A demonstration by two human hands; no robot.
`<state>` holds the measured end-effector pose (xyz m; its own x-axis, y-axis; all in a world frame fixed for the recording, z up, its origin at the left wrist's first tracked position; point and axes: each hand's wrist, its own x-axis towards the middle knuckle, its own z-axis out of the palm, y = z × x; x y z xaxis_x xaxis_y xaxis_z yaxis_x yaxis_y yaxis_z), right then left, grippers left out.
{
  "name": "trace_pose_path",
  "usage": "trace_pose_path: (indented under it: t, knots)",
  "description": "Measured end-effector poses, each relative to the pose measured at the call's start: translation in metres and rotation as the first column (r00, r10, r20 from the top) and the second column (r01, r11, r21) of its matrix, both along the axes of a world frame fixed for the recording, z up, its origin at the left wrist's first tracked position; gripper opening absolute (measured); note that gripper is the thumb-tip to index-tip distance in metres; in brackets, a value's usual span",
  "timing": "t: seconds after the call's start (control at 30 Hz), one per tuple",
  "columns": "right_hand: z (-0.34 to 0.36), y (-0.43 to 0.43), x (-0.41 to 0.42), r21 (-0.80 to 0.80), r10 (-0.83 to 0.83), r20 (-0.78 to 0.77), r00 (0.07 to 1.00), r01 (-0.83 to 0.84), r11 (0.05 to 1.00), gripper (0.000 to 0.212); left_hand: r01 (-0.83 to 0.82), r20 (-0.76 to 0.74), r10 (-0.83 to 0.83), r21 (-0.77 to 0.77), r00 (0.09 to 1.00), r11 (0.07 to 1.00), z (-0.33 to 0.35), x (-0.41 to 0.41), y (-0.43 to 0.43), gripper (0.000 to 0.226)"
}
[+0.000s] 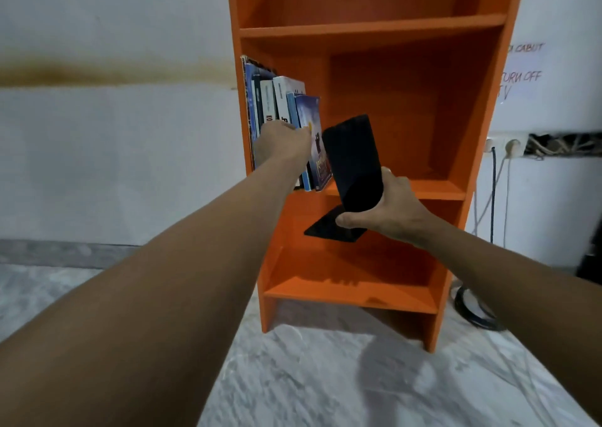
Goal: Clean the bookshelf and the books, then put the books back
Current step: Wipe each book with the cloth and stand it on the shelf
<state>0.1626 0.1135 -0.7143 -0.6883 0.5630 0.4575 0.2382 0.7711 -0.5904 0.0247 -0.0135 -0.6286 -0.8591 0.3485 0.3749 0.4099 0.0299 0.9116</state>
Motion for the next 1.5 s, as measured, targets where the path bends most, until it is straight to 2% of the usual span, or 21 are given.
trace_pose_path:
  t: [0.13, 0.23, 0.33, 0.47, 0.57, 0.67, 0.73, 0.93, 1.07, 1.27, 1.4, 1.5]
  knots:
    - [0.01, 0.018, -0.013, 0.037, -0.03, 0.033, 0.999, 0.029, 0.999, 0.111, -0.067, -0.015, 0.065, -0.135, 0.998, 0.989, -0.011, -0.016, 0.011, 0.053]
    - [0.015, 0.039, -0.025, 0.017, 0.024, 0.03, 0.999, -0.025, 1.0, 0.109, -0.111, 0.001, 0.112, -0.128, 0.994, 0.986, -0.019, -0.03, 0.023, 0.08]
    - [0.025, 0.062, -0.033, 0.021, 0.106, 0.03, 0.994, -0.107, 0.994, 0.107, -0.197, -0.007, 0.198, -0.118, 0.98, 0.973, -0.024, -0.047, 0.04, 0.095]
    - [0.035, 0.095, -0.032, -0.025, 0.232, 0.039, 0.972, -0.231, 0.973, 0.09, -0.31, -0.063, 0.304, -0.14, 0.95, 0.94, -0.024, -0.055, 0.067, 0.114]
    - [0.033, 0.12, -0.036, -0.096, 0.271, 0.021, 0.962, -0.268, 0.959, 0.094, -0.348, -0.104, 0.334, -0.184, 0.937, 0.919, -0.028, -0.058, 0.085, 0.134]
    - [0.032, 0.136, -0.044, -0.152, 0.297, -0.008, 0.955, -0.294, 0.943, 0.106, -0.367, -0.08, 0.359, -0.23, 0.93, 0.901, -0.026, -0.064, 0.099, 0.146]
    - [0.03, 0.145, -0.053, -0.155, 0.304, -0.003, 0.953, -0.301, 0.941, 0.112, -0.373, -0.054, 0.371, -0.252, 0.927, 0.893, -0.022, -0.07, 0.109, 0.149]
    - [0.018, 0.166, -0.08, -0.211, 0.346, -0.012, 0.938, -0.34, 0.916, 0.114, -0.423, -0.025, 0.429, -0.23, 0.903, 0.877, -0.022, -0.085, 0.126, 0.153]
    - [0.013, 0.174, -0.097, -0.202, 0.304, 0.067, 0.95, -0.285, 0.937, 0.142, -0.502, -0.02, 0.513, -0.244, 0.858, 0.83, -0.022, -0.091, 0.131, 0.153]
    - [0.016, 0.177, -0.104, -0.202, 0.363, 0.045, 0.931, -0.347, 0.916, 0.125, -0.512, -0.018, 0.529, -0.281, 0.848, 0.811, -0.019, -0.102, 0.134, 0.133]
    - [0.024, 0.176, -0.1, -0.223, 0.443, 0.018, 0.897, -0.428, 0.876, 0.108, -0.434, 0.005, 0.441, -0.163, 0.898, 0.886, -0.024, -0.109, 0.133, 0.119]
    - [0.03, 0.174, -0.102, -0.202, 0.431, 0.053, 0.901, -0.413, 0.888, 0.109, -0.457, -0.013, 0.46, -0.134, 0.888, 0.879, -0.026, -0.111, 0.133, 0.114]
